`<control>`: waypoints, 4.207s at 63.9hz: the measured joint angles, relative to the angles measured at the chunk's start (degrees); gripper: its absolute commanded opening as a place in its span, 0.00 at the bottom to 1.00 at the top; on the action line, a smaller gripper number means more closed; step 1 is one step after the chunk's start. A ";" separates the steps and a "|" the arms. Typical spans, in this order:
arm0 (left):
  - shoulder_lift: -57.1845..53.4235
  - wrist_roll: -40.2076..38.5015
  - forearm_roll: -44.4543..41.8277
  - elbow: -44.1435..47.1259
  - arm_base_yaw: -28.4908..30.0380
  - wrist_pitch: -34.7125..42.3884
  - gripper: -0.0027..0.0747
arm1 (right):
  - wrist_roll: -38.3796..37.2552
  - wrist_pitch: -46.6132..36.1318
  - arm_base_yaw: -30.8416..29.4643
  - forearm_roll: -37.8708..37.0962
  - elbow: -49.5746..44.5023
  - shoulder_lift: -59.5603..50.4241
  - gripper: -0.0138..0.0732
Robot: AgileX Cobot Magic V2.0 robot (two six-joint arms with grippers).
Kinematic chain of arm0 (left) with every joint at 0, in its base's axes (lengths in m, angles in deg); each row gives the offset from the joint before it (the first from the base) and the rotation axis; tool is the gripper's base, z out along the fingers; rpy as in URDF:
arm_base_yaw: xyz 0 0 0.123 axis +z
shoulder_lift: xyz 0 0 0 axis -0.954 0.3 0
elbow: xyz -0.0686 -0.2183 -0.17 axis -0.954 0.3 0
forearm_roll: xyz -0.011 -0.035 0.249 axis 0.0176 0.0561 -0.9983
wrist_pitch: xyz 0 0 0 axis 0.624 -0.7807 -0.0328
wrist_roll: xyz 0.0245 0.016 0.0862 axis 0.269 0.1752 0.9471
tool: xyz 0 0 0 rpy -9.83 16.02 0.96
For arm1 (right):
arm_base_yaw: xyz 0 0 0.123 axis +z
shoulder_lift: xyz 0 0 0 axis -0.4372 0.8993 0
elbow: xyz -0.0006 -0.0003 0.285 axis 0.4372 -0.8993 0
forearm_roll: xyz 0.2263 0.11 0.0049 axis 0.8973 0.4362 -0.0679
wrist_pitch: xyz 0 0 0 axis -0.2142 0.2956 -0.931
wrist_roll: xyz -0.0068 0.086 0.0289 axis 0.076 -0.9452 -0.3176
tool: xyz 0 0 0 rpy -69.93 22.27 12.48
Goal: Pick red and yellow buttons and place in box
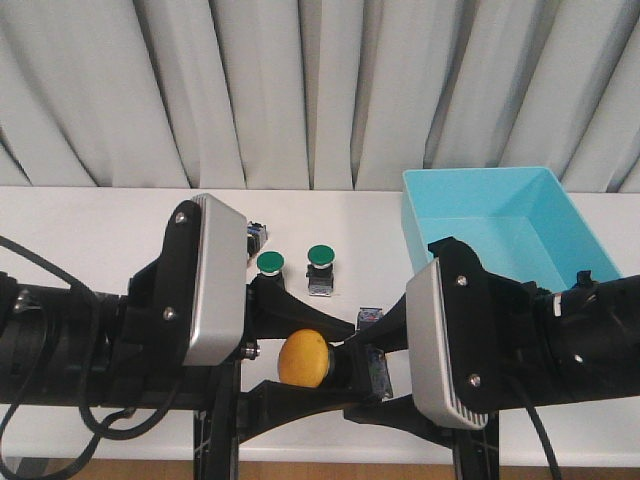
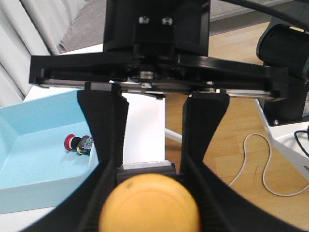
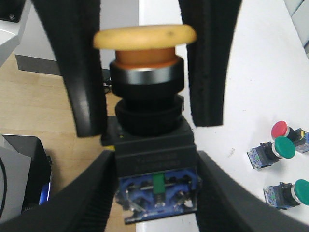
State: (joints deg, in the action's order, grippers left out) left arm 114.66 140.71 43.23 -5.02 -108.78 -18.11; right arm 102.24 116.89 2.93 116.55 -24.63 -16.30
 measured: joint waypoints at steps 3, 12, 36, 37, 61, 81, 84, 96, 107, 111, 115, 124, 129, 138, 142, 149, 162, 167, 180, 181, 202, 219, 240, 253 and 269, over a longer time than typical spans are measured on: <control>0.00 0.00 -0.05 0.00 0.00 0.00 0.42 | 0.00 0.00 0.00 0.00 0.00 0.00 0.45; 0.00 0.05 -0.05 0.11 0.00 0.00 0.55 | 0.00 0.04 0.00 0.00 0.00 0.00 0.45; 0.00 0.00 -3.29 0.11 0.00 0.26 0.79 | -0.18 0.26 0.00 -0.41 0.00 0.00 0.45; 0.00 0.00 -3.35 0.11 0.00 0.40 0.79 | -0.24 0.26 0.00 -0.57 0.00 0.00 0.45; 0.00 -2.64 -8.76 2.69 0.00 8.79 0.79 | -27.23 -1.28 0.00 -25.35 0.00 -2.19 0.45; 0.00 -3.12 -10.16 11.15 0.00 19.36 0.79 | -88.55 1.67 -2.06 -63.26 4.93 3.92 0.45; 0.00 -3.12 -10.16 11.85 0.00 20.48 0.79 | -94.83 3.67 -3.94 -65.62 7.50 6.61 0.45; 0.00 -3.12 -9.88 12.48 0.00 21.63 0.79 | -96.47 9.06 -13.38 -62.64 18.36 19.28 0.45; 0.00 -3.12 -9.83 12.48 0.00 21.63 0.79 | -88.65 10.93 -21.70 -50.54 27.84 31.43 0.45; 0.00 -3.12 -9.83 12.48 0.00 21.63 0.79 | -86.89 10.93 -23.95 -47.25 31.27 35.48 0.45; 0.00 -3.12 -9.83 12.48 0.00 21.58 0.79 | -86.21 10.88 -25.44 -45.06 33.80 39.25 0.45; 0.00 -3.12 -9.83 12.48 0.00 21.58 0.79 | -85.63 10.71 -26.53 -43.88 39.58 46.78 0.45; 0.00 -3.12 -9.83 12.48 0.00 21.58 0.79 | -84.90 10.31 -26.53 -43.34 42.14 50.85 0.45; 0.00 -3.12 -9.83 12.48 0.00 21.58 0.79 | -84.07 9.32 -26.53 -42.72 45.82 56.65 0.45; 0.00 -3.12 -9.83 12.48 0.00 21.58 0.79 | -83.94 9.22 -26.53 -42.72 47.06 58.50 0.45; 0.00 -3.12 -9.83 12.53 0.00 21.58 0.79 | -83.94 9.16 -26.53 -42.77 48.21 61.04 0.46; 0.00 -3.12 -9.83 12.59 0.00 21.46 0.79 | -83.88 9.22 -26.53 -42.83 48.35 62.10 0.47; 0.00 -3.12 -9.83 12.59 0.00 21.41 0.79 | -83.78 9.39 -26.53 -43.32 48.35 62.10 0.50; 0.00 -3.12 -9.83 12.59 0.00 21.29 0.79 | -83.71 10.50 -26.53 -44.77 48.35 62.10 0.62; 0.00 -3.12 -9.83 12.59 0.00 21.29 0.79 | -83.71 10.50 -26.53 -44.83 48.35 62.10 0.62; 0.00 -3.12 -9.83 12.59 0.00 21.23 0.79 | -83.04 13.47 -26.53 -44.95 50.66 61.55 0.64; 0.00 -3.12 -9.83 12.59 0.00 21.23 0.79 | -82.79 20.20 -25.74 -44.29 51.23 48.39 0.60; 0.00 -3.12 -9.83 12.59 0.00 21.23 0.79 | -83.05 14.77 -19.54 -44.28 33.35 17.87 0.56; 0.00 -3.12 -9.83 12.59 0.00 21.23 0.79 | -83.11 7.45 -19.33 -44.53 14.57 -2.73 0.55; 0.00 -3.12 -9.83 12.65 0.00 21.23 0.79 | -84.06 0.86 -19.33 -45.06 -8.57 -28.82 0.55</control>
State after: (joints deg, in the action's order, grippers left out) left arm 114.66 137.59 33.40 7.62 -108.78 3.12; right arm 18.18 117.74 -16.40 71.48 -33.20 -45.12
